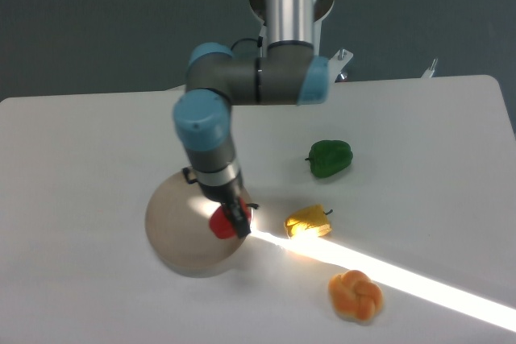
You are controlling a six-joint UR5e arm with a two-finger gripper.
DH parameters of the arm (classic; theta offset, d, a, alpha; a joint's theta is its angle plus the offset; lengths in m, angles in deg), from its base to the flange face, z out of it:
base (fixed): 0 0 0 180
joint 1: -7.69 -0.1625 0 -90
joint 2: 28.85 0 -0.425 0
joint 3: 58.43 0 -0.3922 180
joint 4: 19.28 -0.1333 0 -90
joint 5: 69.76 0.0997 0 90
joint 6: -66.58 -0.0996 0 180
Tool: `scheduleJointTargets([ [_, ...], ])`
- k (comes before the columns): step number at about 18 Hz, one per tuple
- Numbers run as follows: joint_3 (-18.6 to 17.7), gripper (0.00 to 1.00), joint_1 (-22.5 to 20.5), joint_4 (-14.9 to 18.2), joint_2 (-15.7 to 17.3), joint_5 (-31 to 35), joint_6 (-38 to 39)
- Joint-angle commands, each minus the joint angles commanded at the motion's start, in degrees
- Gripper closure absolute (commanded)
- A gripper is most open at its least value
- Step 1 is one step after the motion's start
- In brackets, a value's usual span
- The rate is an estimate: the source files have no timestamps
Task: Pick up the red pepper from the plate
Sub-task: 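Carry the red pepper away from the plate toward the yellow pepper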
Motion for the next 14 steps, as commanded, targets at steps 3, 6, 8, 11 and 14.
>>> scheduleJointTargets([
  [3, 1.3, 0.36, -4.7, 0.5, -0.2, -0.2, -8.5],
  [6, 4.1, 0.36, -7.6, 2.6, -1.2, -0.2, -12.7],
  [8, 5.4, 0.36, -8.8, 3.2, -1.8, -0.2, -15.4],
  [11, 7.6, 0.36, -9.6, 3.6, -3.3, -0.3, -17.1],
  [14, 9.3, 0.36, -9.7, 3.4, -4.9, -0.4, -17.9],
])
